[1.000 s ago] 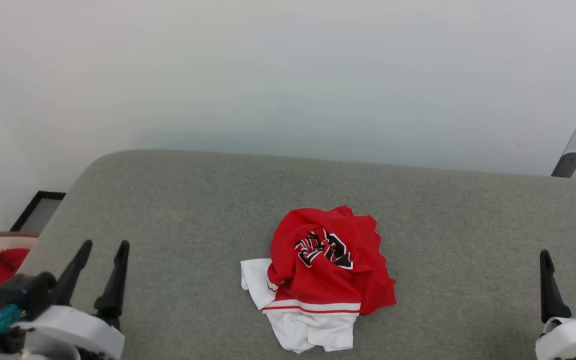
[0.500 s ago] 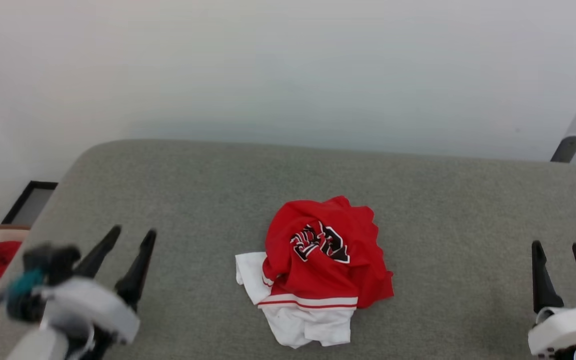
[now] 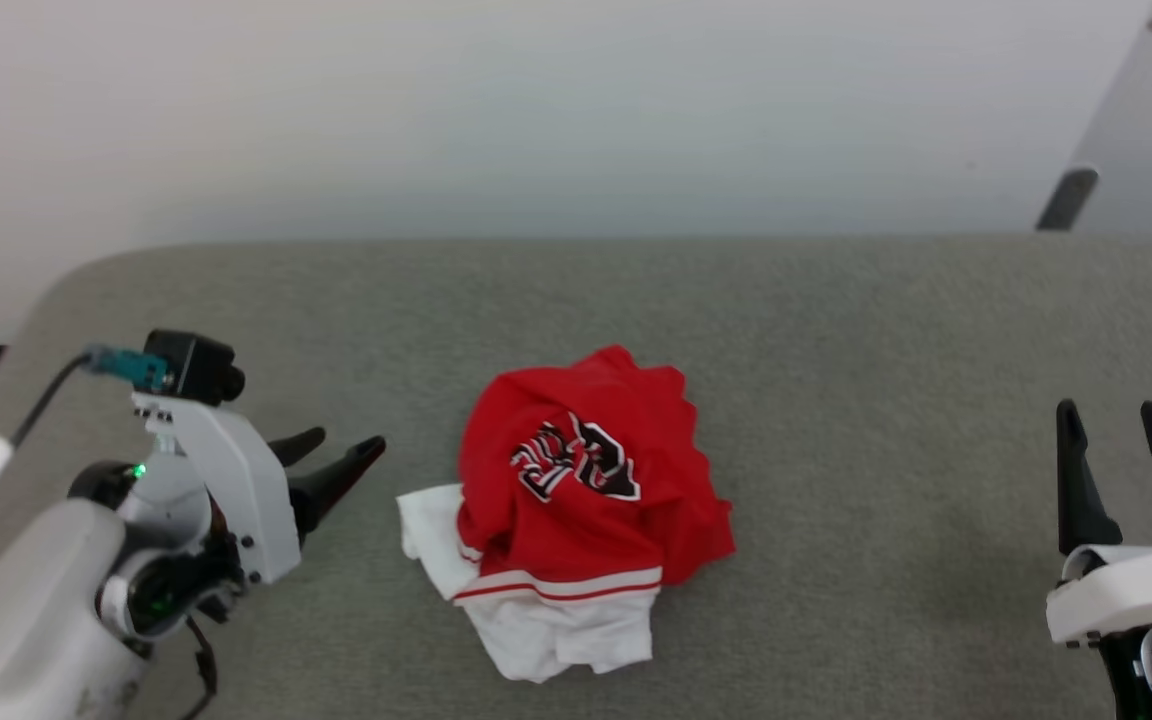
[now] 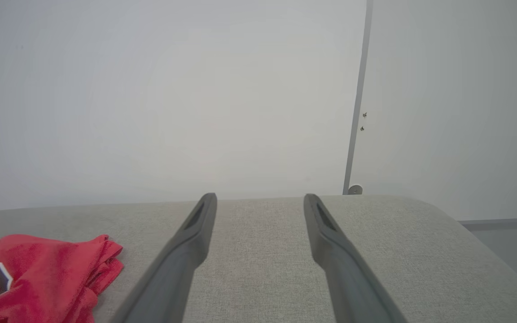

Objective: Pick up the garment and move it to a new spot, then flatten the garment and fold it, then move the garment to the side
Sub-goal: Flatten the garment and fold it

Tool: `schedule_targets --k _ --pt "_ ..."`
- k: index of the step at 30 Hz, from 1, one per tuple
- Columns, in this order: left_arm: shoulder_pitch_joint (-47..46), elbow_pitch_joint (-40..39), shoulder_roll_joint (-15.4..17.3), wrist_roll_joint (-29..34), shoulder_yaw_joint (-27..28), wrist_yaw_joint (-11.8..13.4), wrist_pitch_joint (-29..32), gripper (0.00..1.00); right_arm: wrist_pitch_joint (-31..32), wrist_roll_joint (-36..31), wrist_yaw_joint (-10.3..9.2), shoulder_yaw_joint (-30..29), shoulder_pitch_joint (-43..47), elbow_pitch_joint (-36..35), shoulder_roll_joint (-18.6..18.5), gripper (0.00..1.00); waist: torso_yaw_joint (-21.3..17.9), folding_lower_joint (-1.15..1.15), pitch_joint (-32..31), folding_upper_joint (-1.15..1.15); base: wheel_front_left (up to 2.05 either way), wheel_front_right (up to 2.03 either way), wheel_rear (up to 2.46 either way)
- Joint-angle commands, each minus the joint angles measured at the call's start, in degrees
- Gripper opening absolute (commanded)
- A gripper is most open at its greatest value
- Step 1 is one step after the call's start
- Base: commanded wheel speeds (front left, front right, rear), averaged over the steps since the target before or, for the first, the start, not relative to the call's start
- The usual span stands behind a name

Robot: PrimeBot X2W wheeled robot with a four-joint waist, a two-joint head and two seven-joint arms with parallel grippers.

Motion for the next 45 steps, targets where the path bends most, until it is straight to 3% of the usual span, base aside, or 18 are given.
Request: schedule_targets --k 1,15,22,23,24,25,33,45 --pt "-2.0 1.9 0.5 -0.7 -0.7 -0.2 2.7 1.00 -0.1 -0.6 0.02 0.1 -1.1 -0.3 0.2 1.00 -3.6 0.00 3.8 0.00 0.00 0.00 0.00" --pt "-7.9 16.7 -1.3 -3.6 -3.9 1.6 15.4 1.00 -1.3 -0.8 0.02 0.5 -3.7 0.4 1.0 1.00 -8.5 0.00 9.6 0.00 0.00 0.00 0.00" --pt "-9.0 20.7 -2.5 -3.8 -4.7 1.2 16.8 1.00 -1.5 -0.9 0.02 0.3 -4.4 0.8 1.2 1.00 -8.7 0.00 10.3 0.00 0.00 0.00 0.00" --pt "-9.1 21.4 -2.9 -4.3 -4.6 1.2 16.9 0.90 -1.5 -0.9 0.02 0.3 -4.4 0.9 1.3 1.00 -8.7 0.00 10.3 0.00 0.00 0.00 0.00" --pt "-9.3 21.9 -3.2 -4.5 -4.6 1.0 17.1 0.38 -1.5 -0.9 0.02 0.3 -4.5 0.9 1.3 1.00 -8.6 0.00 10.3 0.00 0.00 0.00 0.00" --pt "-9.5 22.5 -3.6 -4.9 -4.6 0.9 17.3 0.00 -1.5 -1.0 0.02 0.2 -4.5 1.0 1.3 1.00 -8.5 0.00 10.3 0.00 0.00 0.00 0.00" --pt "-12.1 24.3 -3.3 -6.0 -4.3 0.2 18.1 0.00 -1.6 -1.1 0.02 -0.2 -4.4 1.7 0.6 1.00 -7.0 0.00 8.9 0.00 0.00 0.00 0.00" --pt "-13.6 23.3 3.3 -1.9 -4.5 0.3 14.4 0.00 -0.7 -1.6 0.02 -1.1 -1.6 1.3 0.8 1.00 -3.9 0.00 4.4 0.00 0.00 0.00 0.00"
